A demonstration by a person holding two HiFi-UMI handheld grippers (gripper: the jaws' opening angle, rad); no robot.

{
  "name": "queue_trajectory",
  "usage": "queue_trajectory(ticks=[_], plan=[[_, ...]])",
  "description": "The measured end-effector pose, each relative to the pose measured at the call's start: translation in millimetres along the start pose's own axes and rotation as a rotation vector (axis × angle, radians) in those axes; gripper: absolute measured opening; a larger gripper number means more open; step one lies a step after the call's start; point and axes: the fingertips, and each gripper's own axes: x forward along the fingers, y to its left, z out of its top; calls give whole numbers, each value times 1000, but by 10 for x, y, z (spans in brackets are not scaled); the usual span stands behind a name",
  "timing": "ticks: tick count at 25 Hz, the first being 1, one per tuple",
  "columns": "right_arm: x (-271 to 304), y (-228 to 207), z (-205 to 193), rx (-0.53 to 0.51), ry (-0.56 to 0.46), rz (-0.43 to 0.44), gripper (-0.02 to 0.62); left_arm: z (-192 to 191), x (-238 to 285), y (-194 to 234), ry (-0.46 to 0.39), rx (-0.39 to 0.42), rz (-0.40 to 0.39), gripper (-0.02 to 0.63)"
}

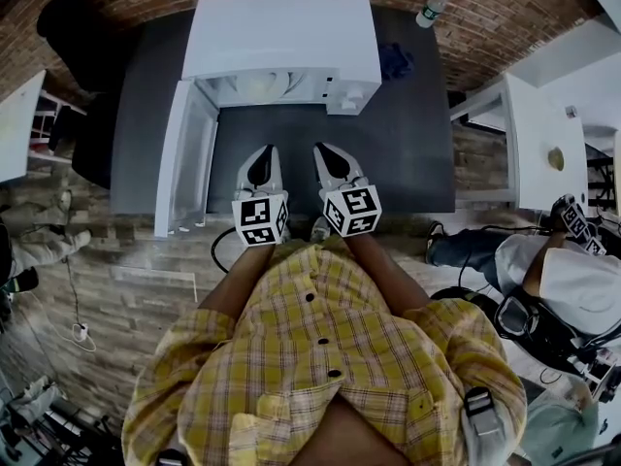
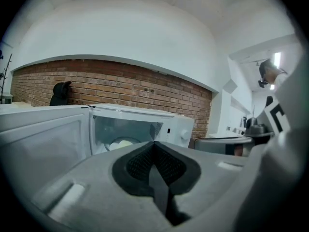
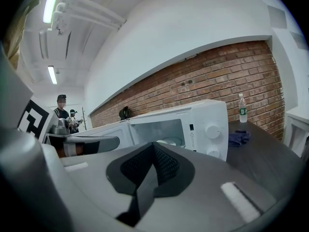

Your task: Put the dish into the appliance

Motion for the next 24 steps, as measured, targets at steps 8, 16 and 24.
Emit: queue_trajectory(ticks=[8,16,24], plan=[[2,-18,2,-12,-1,-6,5,-67,1,16,10,-6,2,-2],[13,-7,30,-21,-10,-1,5,-38,-10,29,0,-4,5,-2],[28,-2,60,-27,-16,-4,5,-11,5,42,-4,1,4,-2]])
